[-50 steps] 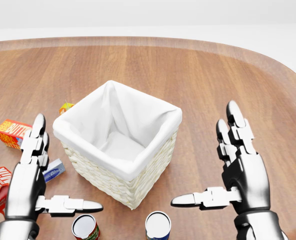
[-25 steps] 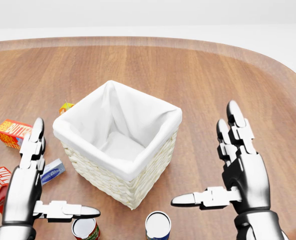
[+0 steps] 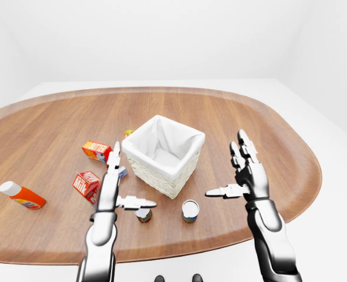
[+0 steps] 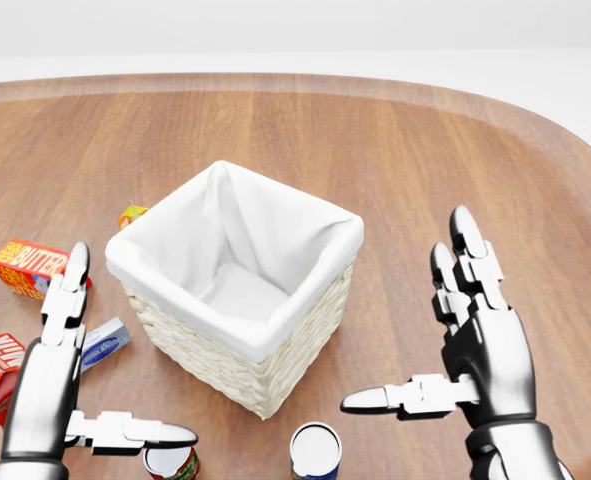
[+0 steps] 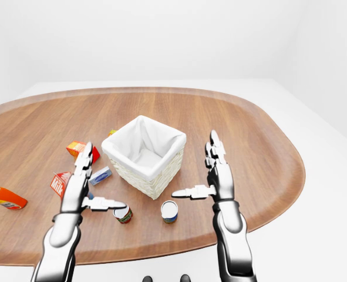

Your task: Pick up the tomato sauce, and put it in the basket.

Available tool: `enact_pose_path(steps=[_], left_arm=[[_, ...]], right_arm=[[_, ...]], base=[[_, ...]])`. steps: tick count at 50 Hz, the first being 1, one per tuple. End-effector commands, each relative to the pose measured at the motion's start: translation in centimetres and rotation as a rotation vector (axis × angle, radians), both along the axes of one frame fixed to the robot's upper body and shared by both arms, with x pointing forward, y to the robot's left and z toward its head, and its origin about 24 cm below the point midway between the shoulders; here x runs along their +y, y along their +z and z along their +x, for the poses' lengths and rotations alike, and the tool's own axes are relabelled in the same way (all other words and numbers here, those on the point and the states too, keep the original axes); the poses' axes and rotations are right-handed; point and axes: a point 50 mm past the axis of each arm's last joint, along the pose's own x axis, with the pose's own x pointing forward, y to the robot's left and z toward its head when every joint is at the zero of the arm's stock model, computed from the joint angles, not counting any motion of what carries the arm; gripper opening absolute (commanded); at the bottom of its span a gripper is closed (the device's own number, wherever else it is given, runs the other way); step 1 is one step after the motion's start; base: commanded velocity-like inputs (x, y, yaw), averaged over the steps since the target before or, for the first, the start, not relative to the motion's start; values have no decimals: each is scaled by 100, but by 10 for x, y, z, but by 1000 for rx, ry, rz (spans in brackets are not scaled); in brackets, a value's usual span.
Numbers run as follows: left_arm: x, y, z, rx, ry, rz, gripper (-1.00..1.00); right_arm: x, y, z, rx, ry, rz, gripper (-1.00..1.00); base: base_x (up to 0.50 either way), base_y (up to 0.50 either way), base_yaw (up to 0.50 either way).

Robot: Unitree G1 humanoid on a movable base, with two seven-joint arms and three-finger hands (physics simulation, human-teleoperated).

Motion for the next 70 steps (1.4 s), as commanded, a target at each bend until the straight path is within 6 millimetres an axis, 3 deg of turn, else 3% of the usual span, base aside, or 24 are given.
enact_pose_path(steps=[1, 49, 70], left_arm=[[-1, 0, -3, 9, 1, 37, 100], [-5, -8, -7, 38, -32, 155, 100], [-6, -21, -10, 59, -48, 229, 100]], right_arm=[[0, -2, 0, 9, 0, -1, 100], [-1, -2, 2, 8, -6, -3, 100], [-1, -7, 3, 29, -5, -4, 100]], base=[[0, 0, 0], [0, 0, 0], [0, 0, 0]])
